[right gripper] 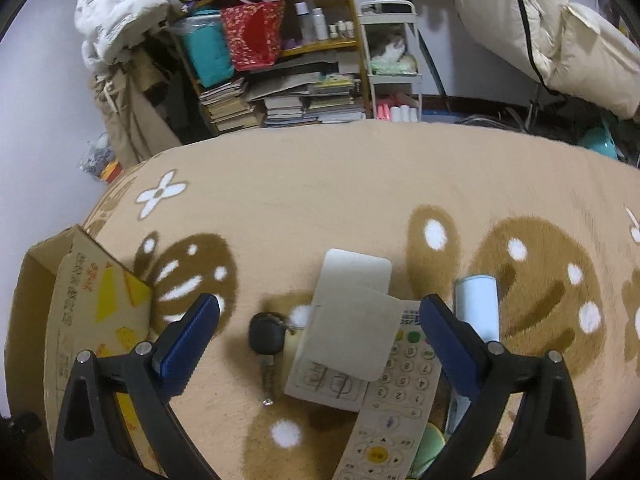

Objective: Organize rigid objects
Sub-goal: 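Reach the right tool to the white plug adapter and grasp it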

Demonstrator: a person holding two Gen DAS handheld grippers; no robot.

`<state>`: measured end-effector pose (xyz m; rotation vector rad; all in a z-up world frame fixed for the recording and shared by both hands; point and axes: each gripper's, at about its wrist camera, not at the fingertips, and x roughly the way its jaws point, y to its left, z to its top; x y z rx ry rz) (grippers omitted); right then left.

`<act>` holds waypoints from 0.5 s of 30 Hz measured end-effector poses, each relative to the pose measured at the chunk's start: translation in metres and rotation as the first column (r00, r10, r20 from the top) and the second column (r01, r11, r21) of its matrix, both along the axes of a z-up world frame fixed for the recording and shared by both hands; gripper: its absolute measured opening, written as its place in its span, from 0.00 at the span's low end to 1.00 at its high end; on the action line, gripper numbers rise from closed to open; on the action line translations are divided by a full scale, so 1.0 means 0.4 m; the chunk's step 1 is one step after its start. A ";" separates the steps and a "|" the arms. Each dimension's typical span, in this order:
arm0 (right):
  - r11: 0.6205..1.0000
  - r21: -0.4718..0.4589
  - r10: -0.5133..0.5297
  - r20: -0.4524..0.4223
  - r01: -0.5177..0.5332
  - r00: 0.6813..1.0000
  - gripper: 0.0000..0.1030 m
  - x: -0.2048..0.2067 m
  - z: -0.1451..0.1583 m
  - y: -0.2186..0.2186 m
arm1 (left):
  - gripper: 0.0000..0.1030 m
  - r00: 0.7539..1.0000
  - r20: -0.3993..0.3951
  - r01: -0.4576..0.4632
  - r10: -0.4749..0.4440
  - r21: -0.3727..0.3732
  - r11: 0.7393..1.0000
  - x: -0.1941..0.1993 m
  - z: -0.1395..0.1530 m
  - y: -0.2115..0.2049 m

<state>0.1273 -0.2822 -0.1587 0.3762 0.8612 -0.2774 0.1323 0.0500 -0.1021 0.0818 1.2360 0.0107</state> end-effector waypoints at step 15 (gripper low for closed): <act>0.999 -0.012 -0.038 -0.100 0.037 0.994 0.54 0.006 -0.053 -0.018 | 0.11 1.000 0.000 0.002 -0.002 -0.003 1.000 0.000 -0.002 0.002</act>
